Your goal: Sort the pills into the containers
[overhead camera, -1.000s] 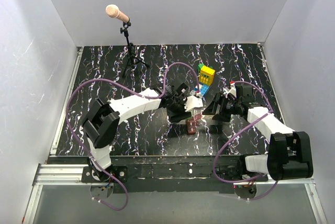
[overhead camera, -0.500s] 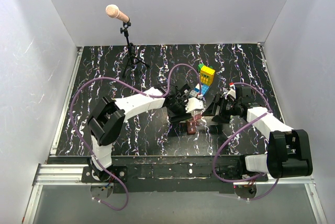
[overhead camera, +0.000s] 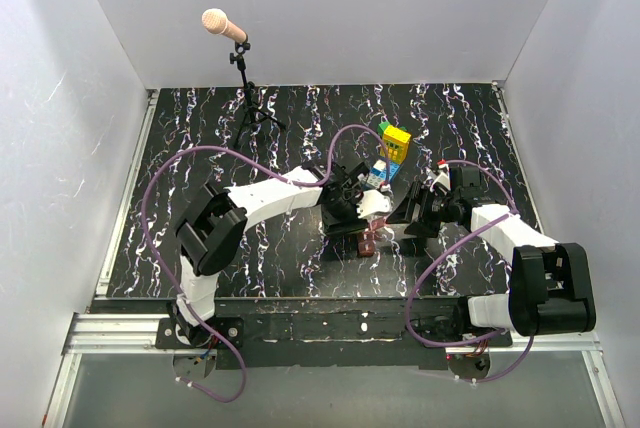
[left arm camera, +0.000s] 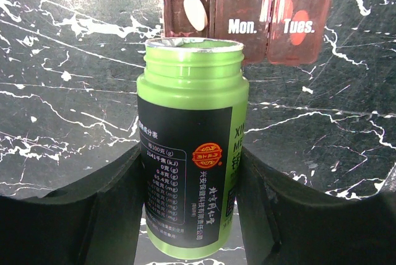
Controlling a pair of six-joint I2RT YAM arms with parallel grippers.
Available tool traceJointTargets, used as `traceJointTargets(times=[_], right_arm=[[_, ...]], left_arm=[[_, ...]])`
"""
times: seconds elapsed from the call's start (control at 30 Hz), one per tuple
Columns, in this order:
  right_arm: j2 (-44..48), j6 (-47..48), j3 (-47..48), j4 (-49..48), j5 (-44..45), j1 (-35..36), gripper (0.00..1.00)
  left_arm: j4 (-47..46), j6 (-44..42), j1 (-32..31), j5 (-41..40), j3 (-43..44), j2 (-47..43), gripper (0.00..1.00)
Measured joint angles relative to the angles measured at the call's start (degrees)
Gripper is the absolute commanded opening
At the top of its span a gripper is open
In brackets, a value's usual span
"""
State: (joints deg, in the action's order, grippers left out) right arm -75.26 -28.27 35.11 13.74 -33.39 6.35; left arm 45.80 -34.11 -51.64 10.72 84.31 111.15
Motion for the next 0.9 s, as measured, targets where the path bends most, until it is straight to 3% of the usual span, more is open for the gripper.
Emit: traceJointTargets(times=[0.9], right_arm=[[-0.1, 0.2, -0.3, -0.2, -0.3, -0.5, 0.77]], left_arm=[[1.6, -0.5, -0.3, -1.3, 1.6, 0.8, 0.0]])
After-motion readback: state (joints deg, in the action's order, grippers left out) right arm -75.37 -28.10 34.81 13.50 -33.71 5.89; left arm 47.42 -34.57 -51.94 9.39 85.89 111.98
